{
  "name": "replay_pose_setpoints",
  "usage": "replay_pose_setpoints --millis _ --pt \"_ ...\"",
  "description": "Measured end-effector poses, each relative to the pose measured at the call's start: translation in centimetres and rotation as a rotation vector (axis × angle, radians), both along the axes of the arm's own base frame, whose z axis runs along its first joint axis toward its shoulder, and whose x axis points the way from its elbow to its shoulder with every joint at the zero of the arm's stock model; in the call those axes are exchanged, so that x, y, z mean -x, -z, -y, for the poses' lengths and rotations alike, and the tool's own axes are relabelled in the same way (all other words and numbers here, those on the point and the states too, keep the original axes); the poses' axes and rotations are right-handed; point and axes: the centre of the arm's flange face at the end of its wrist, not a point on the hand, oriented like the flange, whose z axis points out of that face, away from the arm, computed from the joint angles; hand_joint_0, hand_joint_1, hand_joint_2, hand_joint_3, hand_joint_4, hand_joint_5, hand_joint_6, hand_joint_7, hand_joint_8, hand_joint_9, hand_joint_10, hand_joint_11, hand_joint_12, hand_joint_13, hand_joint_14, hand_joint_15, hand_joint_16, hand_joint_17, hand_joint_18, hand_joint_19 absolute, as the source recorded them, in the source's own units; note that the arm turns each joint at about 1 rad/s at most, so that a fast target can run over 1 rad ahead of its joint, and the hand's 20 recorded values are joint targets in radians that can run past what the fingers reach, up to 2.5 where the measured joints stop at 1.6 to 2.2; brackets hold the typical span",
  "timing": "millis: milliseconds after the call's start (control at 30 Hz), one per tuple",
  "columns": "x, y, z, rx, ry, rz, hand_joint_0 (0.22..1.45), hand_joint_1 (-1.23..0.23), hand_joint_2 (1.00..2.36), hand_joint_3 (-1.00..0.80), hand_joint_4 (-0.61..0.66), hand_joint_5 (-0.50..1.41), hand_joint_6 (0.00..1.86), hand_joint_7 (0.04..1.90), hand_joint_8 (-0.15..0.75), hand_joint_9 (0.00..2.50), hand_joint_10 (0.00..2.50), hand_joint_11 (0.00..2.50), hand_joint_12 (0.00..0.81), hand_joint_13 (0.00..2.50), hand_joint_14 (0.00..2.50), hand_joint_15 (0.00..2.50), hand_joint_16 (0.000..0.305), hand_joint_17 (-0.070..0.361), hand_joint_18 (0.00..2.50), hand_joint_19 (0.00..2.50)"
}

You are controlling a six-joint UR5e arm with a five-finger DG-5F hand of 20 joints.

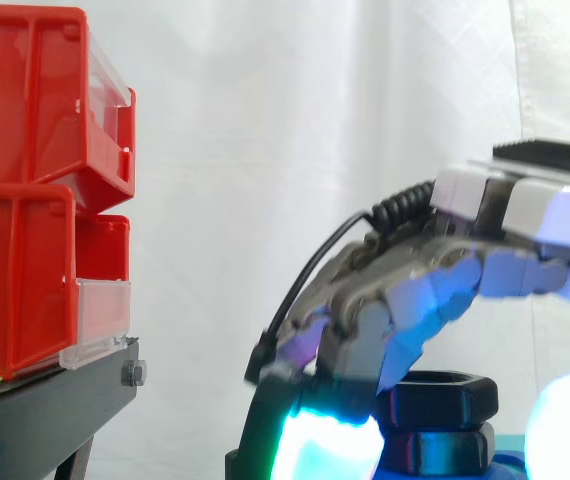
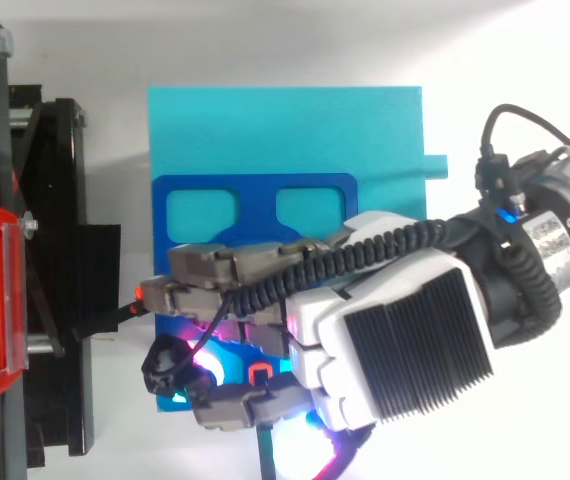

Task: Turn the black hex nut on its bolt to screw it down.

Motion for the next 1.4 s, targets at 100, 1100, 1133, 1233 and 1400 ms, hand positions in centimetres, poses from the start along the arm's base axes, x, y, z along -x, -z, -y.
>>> replay_pose_setpoints --millis 100,1100,1133,1233,1400 --pt "-0.7 0.6 0.0 -0.001 -0.006 0.006 0.51 -0.22 1.0 -0.5 0.08 0.03 0.51 1.0 0.284 1.1 0.01 0.28 0.316 0.68 0.01 0.16 0.045 0.102 0.61 0.48" --pt "-2.3 -5.0 -0.5 0.049 -0.035 -0.047 0.51 -0.23 1.0 -0.5 -0.05 0.03 0.51 1.11 0.28 1.1 0.01 0.28 0.314 0.69 0.01 0.17 0.045 0.102 0.61 0.47" --pt "-2.3 -5.2 -0.4 0.05 -0.035 -0.051 0.51 -0.23 1.0 -0.5 -0.06 0.03 0.51 1.12 0.284 1.1 0.01 0.29 0.315 0.69 0.01 0.17 0.045 0.102 0.61 0.48" --pt "-2.2 -5.5 -0.1 0.056 -0.033 -0.065 0.51 -0.23 1.0 -0.5 -0.06 0.03 0.51 1.18 0.283 1.1 0.01 0.28 0.312 0.7 0.01 0.17 0.045 0.101 0.61 0.48" --pt "-2.1 -5.7 0.1 0.062 -0.038 -0.071 0.52 -0.23 1.0 -0.5 -0.02 0.03 0.5 1.29 0.283 1.12 0.01 0.28 0.311 0.72 0.01 0.19 0.044 0.1 0.63 0.48"
